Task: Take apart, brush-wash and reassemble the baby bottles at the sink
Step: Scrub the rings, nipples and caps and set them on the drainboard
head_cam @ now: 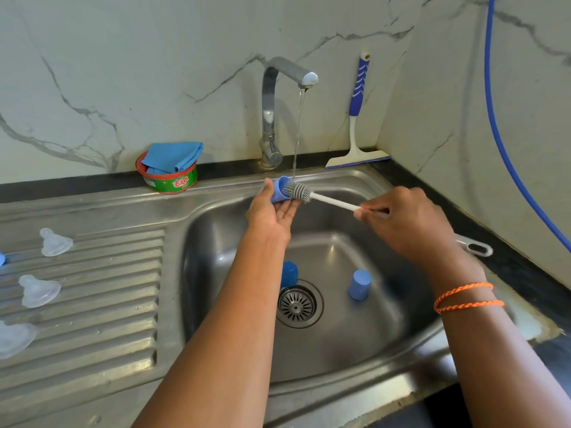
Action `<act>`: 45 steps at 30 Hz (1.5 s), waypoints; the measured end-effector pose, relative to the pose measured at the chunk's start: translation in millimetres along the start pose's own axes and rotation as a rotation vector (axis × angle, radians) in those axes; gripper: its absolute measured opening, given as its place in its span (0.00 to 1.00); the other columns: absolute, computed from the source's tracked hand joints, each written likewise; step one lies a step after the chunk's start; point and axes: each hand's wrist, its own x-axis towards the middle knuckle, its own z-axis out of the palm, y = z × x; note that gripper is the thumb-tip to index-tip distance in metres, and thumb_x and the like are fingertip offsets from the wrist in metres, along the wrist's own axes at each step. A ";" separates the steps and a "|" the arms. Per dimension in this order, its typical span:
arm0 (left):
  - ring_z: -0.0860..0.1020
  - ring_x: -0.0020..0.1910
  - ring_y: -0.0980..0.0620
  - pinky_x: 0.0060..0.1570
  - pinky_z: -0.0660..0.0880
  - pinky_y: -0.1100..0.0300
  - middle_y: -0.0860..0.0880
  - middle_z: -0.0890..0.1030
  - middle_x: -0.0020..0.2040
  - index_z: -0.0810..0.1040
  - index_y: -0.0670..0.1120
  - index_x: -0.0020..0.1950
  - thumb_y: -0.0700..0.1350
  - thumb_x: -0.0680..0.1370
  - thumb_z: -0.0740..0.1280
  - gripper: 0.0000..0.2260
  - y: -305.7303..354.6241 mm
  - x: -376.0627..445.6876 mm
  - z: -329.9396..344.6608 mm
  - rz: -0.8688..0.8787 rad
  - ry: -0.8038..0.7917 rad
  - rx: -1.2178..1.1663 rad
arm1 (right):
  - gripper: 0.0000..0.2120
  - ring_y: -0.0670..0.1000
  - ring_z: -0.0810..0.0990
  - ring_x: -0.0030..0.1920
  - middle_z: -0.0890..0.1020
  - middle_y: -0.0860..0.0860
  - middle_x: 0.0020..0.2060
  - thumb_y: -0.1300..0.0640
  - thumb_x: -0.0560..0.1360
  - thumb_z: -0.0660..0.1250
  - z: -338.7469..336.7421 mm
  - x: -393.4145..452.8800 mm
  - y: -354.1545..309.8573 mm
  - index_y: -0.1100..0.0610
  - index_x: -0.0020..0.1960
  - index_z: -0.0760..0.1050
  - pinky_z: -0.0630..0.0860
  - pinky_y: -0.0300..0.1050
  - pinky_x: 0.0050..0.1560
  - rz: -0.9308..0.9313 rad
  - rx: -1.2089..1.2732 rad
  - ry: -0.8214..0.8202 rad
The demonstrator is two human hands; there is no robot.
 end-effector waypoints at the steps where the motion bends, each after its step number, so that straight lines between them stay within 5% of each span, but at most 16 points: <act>1: 0.85 0.51 0.41 0.56 0.83 0.46 0.37 0.83 0.56 0.78 0.42 0.67 0.45 0.80 0.73 0.17 -1.0 1.7 0.9 0.034 0.000 0.062 | 0.10 0.62 0.83 0.51 0.85 0.51 0.50 0.40 0.80 0.70 -0.1 0.1 -2.3 0.39 0.57 0.87 0.77 0.52 0.48 -0.007 -0.071 0.039; 6: 0.86 0.52 0.43 0.52 0.85 0.49 0.43 0.84 0.59 0.82 0.49 0.67 0.41 0.78 0.75 0.17 -4.0 1.9 5.9 0.190 0.002 0.300 | 0.11 0.66 0.81 0.46 0.83 0.56 0.45 0.42 0.82 0.67 6.7 0.6 -12.8 0.44 0.54 0.87 0.74 0.52 0.42 -0.067 -0.249 0.105; 10: 0.85 0.52 0.47 0.46 0.84 0.56 0.45 0.84 0.60 0.84 0.52 0.64 0.40 0.78 0.75 0.16 -0.9 2.8 7.9 0.275 -0.036 0.361 | 0.09 0.62 0.83 0.50 0.86 0.53 0.49 0.44 0.81 0.71 9.2 3.1 -6.8 0.43 0.57 0.87 0.78 0.53 0.48 -0.013 -0.050 -0.042; 15: 0.87 0.47 0.44 0.53 0.85 0.47 0.40 0.85 0.54 0.80 0.46 0.65 0.48 0.79 0.74 0.16 1.5 2.3 6.4 0.116 -0.074 0.254 | 0.07 0.57 0.81 0.42 0.85 0.51 0.38 0.46 0.80 0.72 11.7 2.5 -3.1 0.46 0.52 0.88 0.80 0.53 0.43 -0.035 0.169 0.013; 18: 0.87 0.49 0.41 0.50 0.85 0.48 0.38 0.84 0.56 0.79 0.43 0.68 0.45 0.79 0.74 0.18 -3.8 1.1 5.5 0.102 -0.053 0.244 | 0.08 0.60 0.82 0.45 0.85 0.54 0.44 0.46 0.81 0.71 20.9 3.7 -8.4 0.46 0.53 0.88 0.81 0.54 0.46 0.034 0.102 -0.002; 23: 0.84 0.52 0.44 0.51 0.85 0.50 0.40 0.80 0.64 0.82 0.48 0.65 0.35 0.82 0.68 0.15 -3.3 8.9 13.0 0.299 -0.092 0.290 | 0.10 0.52 0.77 0.36 0.79 0.49 0.33 0.47 0.81 0.70 15.5 8.5 -5.1 0.51 0.46 0.87 0.68 0.45 0.35 0.023 0.112 -0.125; 26: 0.84 0.49 0.41 0.52 0.84 0.46 0.37 0.78 0.64 0.77 0.45 0.70 0.38 0.85 0.63 0.14 3.5 13.9 10.5 0.207 -0.090 0.162 | 0.14 0.46 0.66 0.30 0.74 0.49 0.27 0.49 0.81 0.72 15.6 7.3 0.2 0.57 0.42 0.85 0.64 0.46 0.32 -0.054 0.211 -0.159; 31: 0.84 0.49 0.37 0.55 0.81 0.42 0.34 0.79 0.57 0.71 0.39 0.73 0.41 0.88 0.59 0.15 0.5 10.9 9.6 0.080 -0.075 0.037 | 0.13 0.50 0.70 0.31 0.79 0.57 0.31 0.50 0.82 0.71 25.9 6.8 -5.7 0.56 0.42 0.85 0.72 0.52 0.34 -0.035 0.248 -0.054; 36: 0.82 0.52 0.35 0.64 0.76 0.37 0.33 0.76 0.65 0.71 0.37 0.71 0.38 0.87 0.58 0.14 -1.6 5.7 13.4 0.045 -0.123 -0.015 | 0.10 0.59 0.81 0.42 0.83 0.52 0.42 0.45 0.82 0.69 26.3 8.7 -11.3 0.48 0.50 0.86 0.78 0.51 0.40 0.051 0.082 -0.056; 42: 0.81 0.44 0.47 0.64 0.77 0.37 0.45 0.78 0.45 0.75 0.43 0.59 0.50 0.80 0.72 0.15 2.9 0.8 7.7 -0.027 -0.234 -0.074 | 0.09 0.51 0.75 0.39 0.77 0.44 0.35 0.44 0.81 0.70 18.8 10.8 -10.2 0.46 0.54 0.88 0.64 0.43 0.34 -0.050 0.091 -0.129; 45: 0.80 0.39 0.50 0.63 0.79 0.43 0.46 0.78 0.42 0.77 0.43 0.52 0.46 0.78 0.75 0.10 3.3 0.6 8.8 -0.019 -0.199 -0.105 | 0.09 0.51 0.79 0.40 0.83 0.45 0.37 0.45 0.81 0.71 21.1 7.1 -13.6 0.47 0.54 0.88 0.73 0.46 0.37 -0.095 0.165 -0.105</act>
